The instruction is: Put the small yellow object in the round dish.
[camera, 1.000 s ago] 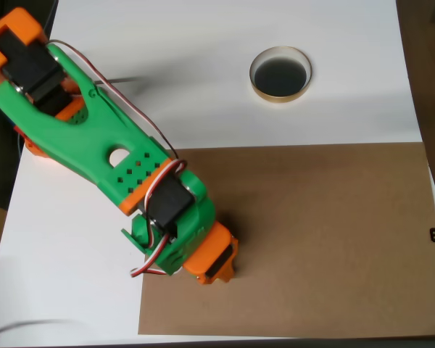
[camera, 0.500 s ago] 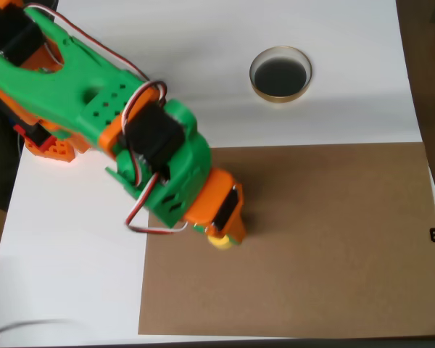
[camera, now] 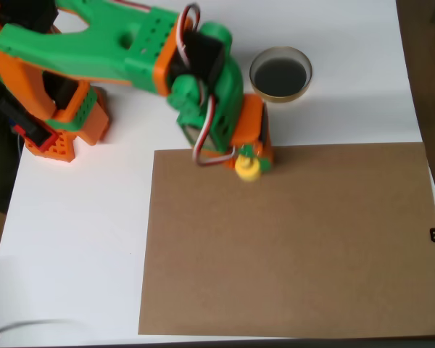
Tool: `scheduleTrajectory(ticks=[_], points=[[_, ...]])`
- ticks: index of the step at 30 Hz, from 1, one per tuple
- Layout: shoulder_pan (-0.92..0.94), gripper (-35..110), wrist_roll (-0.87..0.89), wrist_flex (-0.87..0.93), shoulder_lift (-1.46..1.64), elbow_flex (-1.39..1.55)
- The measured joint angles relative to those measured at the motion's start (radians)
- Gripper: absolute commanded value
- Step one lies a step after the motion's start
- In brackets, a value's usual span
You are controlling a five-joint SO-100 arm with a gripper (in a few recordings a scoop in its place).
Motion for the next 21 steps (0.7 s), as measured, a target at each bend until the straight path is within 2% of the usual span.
scheduleTrajectory(ticks=[13,21], points=[[-0.250,0,-0.023,0.041,-0.005,-0.002],[-0.397,0,-0.012,0.043,-0.135,-0.081]])
